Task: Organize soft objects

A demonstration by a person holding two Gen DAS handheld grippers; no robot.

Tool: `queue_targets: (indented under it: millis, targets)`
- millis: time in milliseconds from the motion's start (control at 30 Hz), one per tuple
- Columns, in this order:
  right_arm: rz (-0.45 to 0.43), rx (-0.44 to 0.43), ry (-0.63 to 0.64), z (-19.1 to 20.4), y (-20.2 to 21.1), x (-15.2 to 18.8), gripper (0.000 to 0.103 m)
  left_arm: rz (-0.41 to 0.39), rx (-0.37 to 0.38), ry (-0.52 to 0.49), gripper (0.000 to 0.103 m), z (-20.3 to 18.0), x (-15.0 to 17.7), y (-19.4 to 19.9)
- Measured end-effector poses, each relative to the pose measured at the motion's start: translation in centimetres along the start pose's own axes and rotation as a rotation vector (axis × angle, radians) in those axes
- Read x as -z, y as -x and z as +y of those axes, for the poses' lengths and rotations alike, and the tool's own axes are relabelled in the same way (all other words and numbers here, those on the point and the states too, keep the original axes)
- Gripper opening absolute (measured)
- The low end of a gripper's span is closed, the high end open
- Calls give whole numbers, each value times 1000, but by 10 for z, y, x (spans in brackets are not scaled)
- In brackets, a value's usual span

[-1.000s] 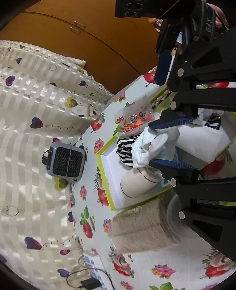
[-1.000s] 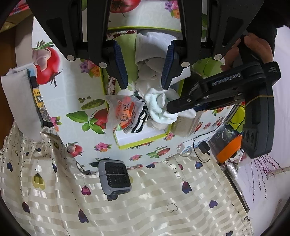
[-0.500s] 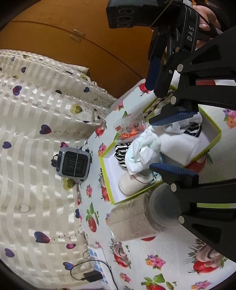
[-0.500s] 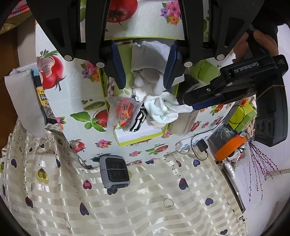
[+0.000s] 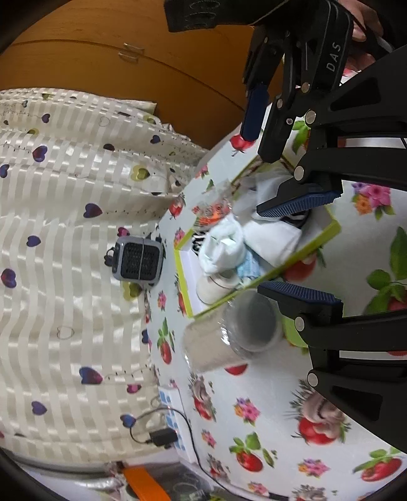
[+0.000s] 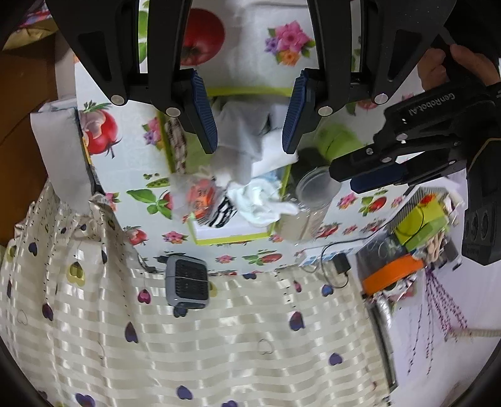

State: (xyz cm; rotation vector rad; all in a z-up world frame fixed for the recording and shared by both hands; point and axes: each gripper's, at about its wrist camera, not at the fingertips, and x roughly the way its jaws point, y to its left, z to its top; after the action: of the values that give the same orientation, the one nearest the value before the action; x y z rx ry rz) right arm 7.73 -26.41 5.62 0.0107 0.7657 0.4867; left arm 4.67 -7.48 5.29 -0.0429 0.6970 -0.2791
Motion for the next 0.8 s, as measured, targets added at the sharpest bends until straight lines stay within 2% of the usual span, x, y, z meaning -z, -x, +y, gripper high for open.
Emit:
queue_targets:
  millis: [333,800]
  targets:
    - [37,-16,38,26,1,21,45,16,-78,26,42,3,28,20]
    - [71,-34,90,53,-2,39,44,63,-91,89,42,15,55,27]
